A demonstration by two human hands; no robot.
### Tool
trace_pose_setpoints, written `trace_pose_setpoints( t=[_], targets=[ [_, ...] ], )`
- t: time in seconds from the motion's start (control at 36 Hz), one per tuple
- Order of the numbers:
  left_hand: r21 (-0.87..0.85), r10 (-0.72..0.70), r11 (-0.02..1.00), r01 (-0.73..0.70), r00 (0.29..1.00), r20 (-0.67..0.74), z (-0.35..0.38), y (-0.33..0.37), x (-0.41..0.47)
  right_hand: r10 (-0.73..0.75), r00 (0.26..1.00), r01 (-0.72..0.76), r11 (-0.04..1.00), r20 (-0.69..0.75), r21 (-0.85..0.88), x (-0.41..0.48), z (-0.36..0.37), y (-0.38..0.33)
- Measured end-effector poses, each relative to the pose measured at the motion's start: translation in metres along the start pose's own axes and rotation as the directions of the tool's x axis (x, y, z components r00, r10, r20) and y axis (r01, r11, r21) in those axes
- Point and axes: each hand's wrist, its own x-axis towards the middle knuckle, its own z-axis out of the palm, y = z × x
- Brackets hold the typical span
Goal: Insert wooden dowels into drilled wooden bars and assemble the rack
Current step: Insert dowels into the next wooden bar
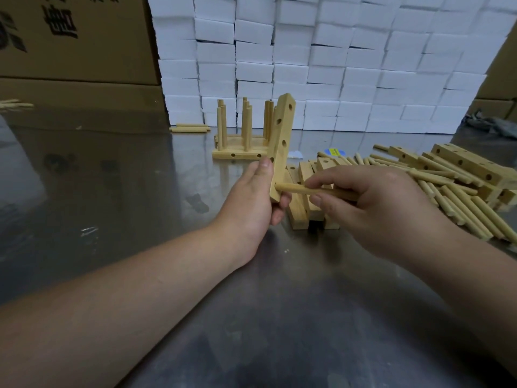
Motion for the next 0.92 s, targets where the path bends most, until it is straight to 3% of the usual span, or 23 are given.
trace_pose_setpoints(
  t=[0.19, 0.42, 0.67, 0.92],
  targets=[
    [-0.086, -0.049, 0.995, 0.049, 0.999, 0.0, 0.0025, 0.002, -0.0034, -0.035, 0.999, 0.035, 0.999, 0.02, 0.011, 0.0003, -0.004, -0.0011],
    [0.016, -0.003, 1.0, 0.002, 1.0, 0.016, 0.0029, 0.0033, -0.0062, -0.157, 0.988, 0.156, 0.985, -0.008, -0.069, -0.0003, -0.0069, 0.0027],
    [0.003, -0.043, 0.999, 0.043, 0.998, -0.053, 0.0047, 0.0031, -0.0046, -0.231, 0.973, 0.228, 0.949, 0.012, -0.216, 0.0003, -0.0052, -0.0037],
    [-0.035, -0.067, 0.997, 0.064, 0.994, -0.09, 0.0074, 0.003, -0.0021, -0.217, 0.976, 0.212, 0.954, -0.003, -0.214, 0.0002, -0.0028, -0.0024]
  ],
)
